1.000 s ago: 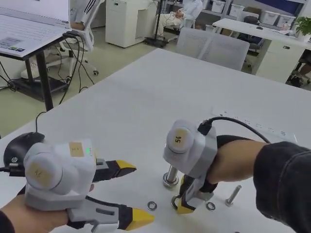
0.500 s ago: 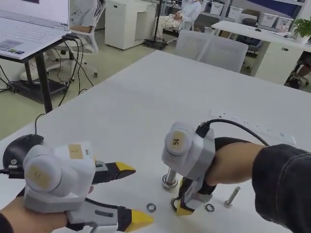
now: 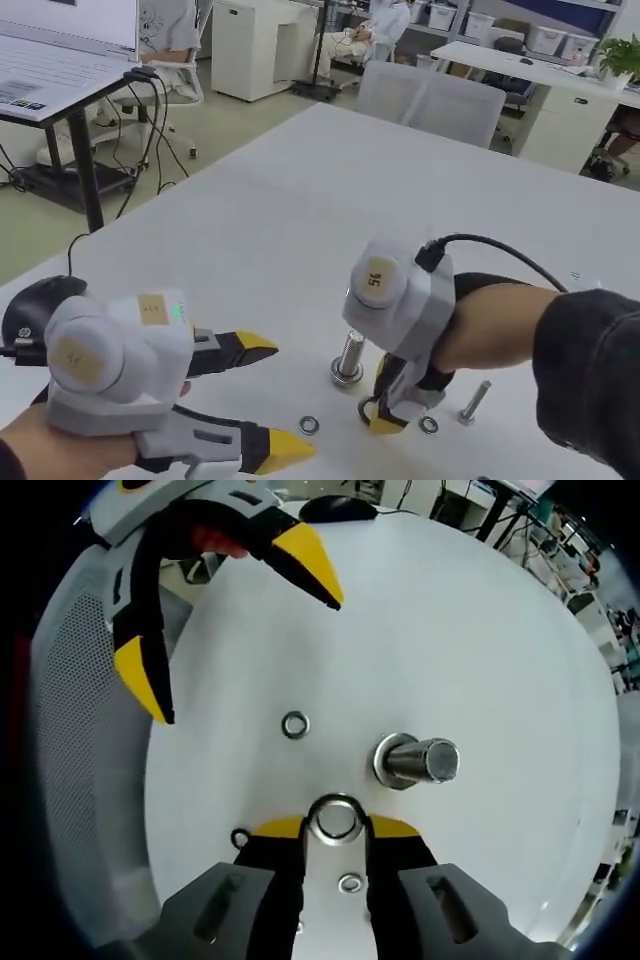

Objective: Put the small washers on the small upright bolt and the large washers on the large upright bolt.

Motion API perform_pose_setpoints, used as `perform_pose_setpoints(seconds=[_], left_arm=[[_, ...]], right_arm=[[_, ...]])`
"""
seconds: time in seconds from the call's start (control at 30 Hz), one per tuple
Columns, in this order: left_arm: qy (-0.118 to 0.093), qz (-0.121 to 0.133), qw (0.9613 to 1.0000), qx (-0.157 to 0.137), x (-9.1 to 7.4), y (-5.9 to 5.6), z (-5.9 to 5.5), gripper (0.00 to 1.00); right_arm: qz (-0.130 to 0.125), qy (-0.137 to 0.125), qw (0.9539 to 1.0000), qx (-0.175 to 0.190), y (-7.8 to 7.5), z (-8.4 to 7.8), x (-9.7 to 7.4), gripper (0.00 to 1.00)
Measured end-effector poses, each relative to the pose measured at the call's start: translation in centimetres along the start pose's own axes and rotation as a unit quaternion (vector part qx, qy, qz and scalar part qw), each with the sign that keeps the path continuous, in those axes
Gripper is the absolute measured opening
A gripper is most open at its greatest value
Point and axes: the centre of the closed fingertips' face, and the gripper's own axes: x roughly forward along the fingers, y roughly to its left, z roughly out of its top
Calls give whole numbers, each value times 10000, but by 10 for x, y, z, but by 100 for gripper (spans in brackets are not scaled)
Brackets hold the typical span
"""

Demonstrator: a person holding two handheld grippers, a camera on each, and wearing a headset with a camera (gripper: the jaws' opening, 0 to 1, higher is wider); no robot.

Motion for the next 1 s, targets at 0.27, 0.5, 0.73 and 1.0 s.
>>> perform_pose_setpoints(seconds=[0.27,0.5,0.73,1.0], left_arm=[[-11,-9,10000,-7,1,0,1,60],[-11,-8,10000,0,1,0,1,60],[1,-19,10000,12,1,0,1,60],[-9,7,10000,15,0,1,1,60]], right_arm=[[-199,-103,9997,69,-6,-4,-20,23],[-415,-206,9989,3,-11,1,-42,23],[-618,-306,9975,-156,-16,13,-63,23],[-686,-335,9964,-357,-22,27,-72,23]])
